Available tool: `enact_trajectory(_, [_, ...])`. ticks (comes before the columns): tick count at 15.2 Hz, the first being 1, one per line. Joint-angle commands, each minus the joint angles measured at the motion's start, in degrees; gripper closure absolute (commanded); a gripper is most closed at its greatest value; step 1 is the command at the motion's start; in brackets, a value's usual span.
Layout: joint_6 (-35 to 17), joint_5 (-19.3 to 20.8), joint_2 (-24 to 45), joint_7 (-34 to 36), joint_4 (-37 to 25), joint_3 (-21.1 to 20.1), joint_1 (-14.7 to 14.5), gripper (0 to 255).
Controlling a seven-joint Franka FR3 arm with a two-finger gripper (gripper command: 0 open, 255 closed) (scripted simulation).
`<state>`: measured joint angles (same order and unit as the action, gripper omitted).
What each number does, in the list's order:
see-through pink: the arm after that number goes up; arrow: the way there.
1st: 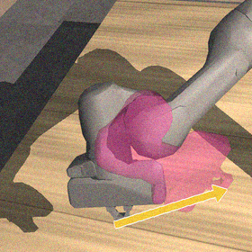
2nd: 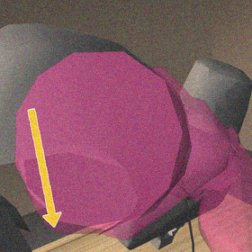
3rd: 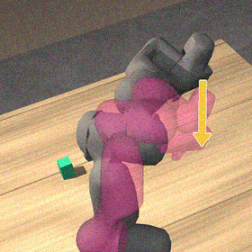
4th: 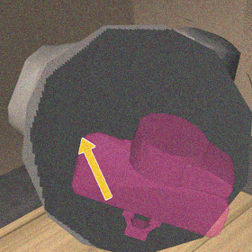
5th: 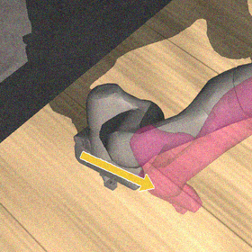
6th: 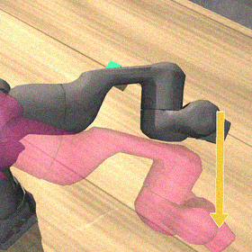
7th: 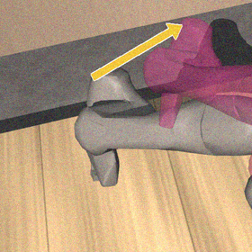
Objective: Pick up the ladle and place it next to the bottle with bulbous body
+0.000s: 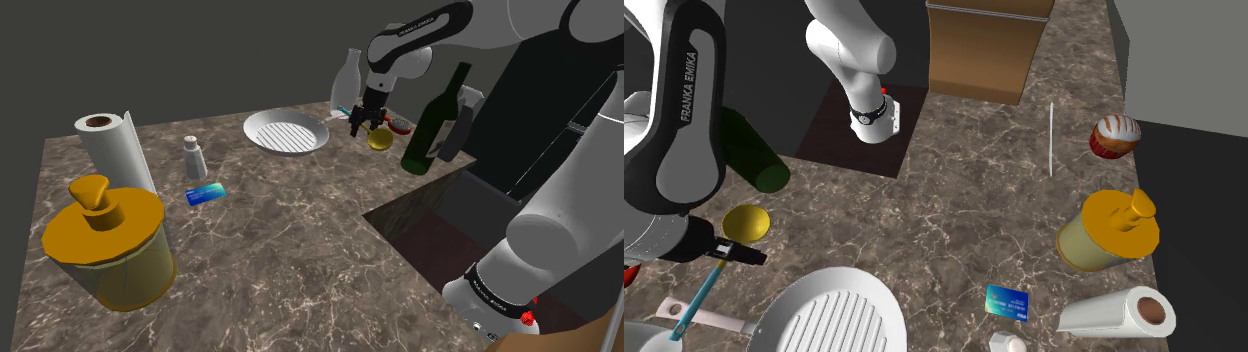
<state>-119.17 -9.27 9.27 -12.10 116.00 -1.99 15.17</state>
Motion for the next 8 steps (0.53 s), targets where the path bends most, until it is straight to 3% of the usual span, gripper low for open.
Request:
enact_trajectory(1, [-0.02,-0.01,-0.12,-0.08,0.16,0.03,0.04,0])
enact_trajectory(5, [6.95,0.5,-2.2,0.21,-4.67,0.45,0.55,0])
enact_trajectory(8, [6.95,0.5,-2.2,0.21,-4.67,0.45,0.54,0])
